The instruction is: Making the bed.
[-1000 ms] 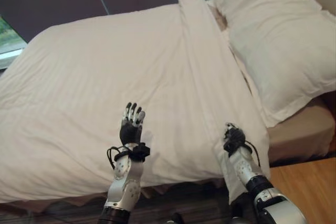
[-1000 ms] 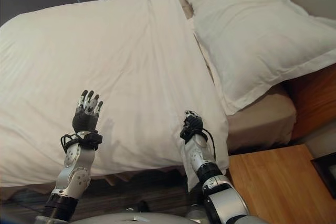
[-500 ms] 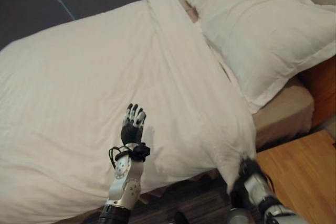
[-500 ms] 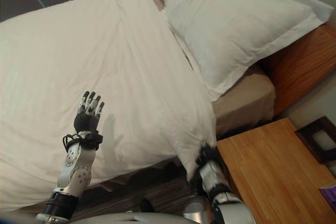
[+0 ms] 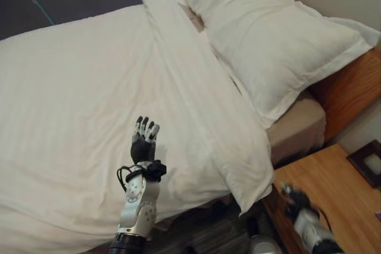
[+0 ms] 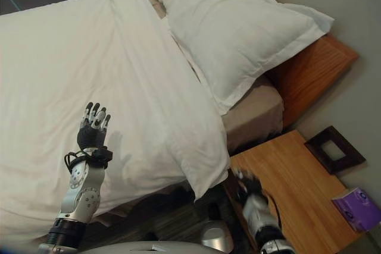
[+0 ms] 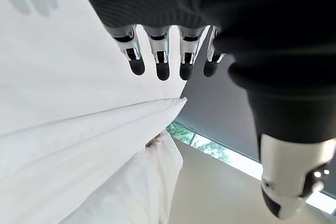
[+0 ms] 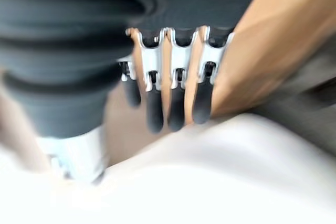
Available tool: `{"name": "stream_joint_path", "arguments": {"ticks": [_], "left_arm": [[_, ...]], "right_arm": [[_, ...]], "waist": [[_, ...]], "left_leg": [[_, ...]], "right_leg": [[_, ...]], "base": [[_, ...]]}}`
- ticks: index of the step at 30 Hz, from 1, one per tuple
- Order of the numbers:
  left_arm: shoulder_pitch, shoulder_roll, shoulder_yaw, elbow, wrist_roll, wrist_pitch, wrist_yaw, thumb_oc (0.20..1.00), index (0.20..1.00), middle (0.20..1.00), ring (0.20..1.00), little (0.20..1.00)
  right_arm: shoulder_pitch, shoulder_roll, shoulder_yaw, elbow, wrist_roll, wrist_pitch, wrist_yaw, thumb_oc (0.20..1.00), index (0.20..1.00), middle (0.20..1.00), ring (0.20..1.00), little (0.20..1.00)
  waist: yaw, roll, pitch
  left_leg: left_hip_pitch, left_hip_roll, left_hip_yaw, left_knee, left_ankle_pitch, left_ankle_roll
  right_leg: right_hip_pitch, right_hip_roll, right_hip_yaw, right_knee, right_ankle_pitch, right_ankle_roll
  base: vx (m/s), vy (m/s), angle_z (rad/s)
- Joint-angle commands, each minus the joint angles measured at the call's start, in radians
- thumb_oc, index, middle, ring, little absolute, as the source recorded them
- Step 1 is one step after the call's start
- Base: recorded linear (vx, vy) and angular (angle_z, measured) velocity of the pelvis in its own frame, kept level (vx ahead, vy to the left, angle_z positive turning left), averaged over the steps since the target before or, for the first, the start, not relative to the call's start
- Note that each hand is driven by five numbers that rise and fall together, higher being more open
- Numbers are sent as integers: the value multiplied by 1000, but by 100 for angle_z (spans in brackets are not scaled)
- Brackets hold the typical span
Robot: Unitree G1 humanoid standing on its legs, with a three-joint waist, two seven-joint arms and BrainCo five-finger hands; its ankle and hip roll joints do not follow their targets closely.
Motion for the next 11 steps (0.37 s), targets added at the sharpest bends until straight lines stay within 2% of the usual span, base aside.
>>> {"name": "stream_joint_path", "arguments": {"ticks": [1, 2, 3, 6, 10, 11], "left_arm": [[-25, 11, 13, -36, 71, -31, -21, 1000, 1000, 1000, 1000, 1000], [-25, 11, 13, -37, 71, -31, -21, 1000, 1000, 1000, 1000, 1000], [-1, 6, -2, -88, 45, -25, -67, 1000, 1000, 1000, 1000, 1000], [28, 21, -4, -134, 54, -21, -93, 1000, 1000, 1000, 1000, 1000], [68, 39, 21, -157, 57, -20, -104, 1000, 1000, 1000, 1000, 1000], [94, 58, 35, -145, 96, -13, -102, 1000, 1000, 1000, 1000, 1000]], "right_arm": [[-84, 6, 21, -46, 24, -107, 42, 1000, 1000, 1000, 1000, 1000], [-83, 6, 21, -48, 24, -106, 41, 1000, 1000, 1000, 1000, 1000], [-90, -12, 36, -175, 13, -122, 63, 1000, 1000, 1000, 1000, 1000], [-85, -30, 52, -363, -4, -142, 98, 1000, 1000, 1000, 1000, 1000], [-76, -29, 61, -421, 10, -147, 121, 1000, 1000, 1000, 1000, 1000], [-61, -22, 66, -439, 29, -146, 137, 1000, 1000, 1000, 1000, 1000]], "waist": [[9, -24, -35], [9, -24, -38], [19, -32, -41], [38, -44, -44], [52, -49, -43], [58, -50, -41]], "left_leg": [[28, 46, -81, 11, 11, -46], [24, 46, -80, 11, 14, -46], [26, 48, -85, 11, 14, -45], [23, 51, -93, 11, 16, -44], [25, 52, -98, 11, 16, -43], [27, 51, -100, 11, 16, -43]], "right_leg": [[13, -23, -28, 16, -21, 24], [8, -22, -27, 16, -18, 22], [13, -22, -33, 16, -20, 22], [20, -23, -47, 16, -20, 22], [24, -24, -55, 16, -22, 20], [29, -23, -59, 16, -24, 18]], "base": [[0, 0, 0], [6, -3, 3], [-3, -7, 4], [-4, -8, 12], [-5, 4, 15], [4, 11, 9]]}}
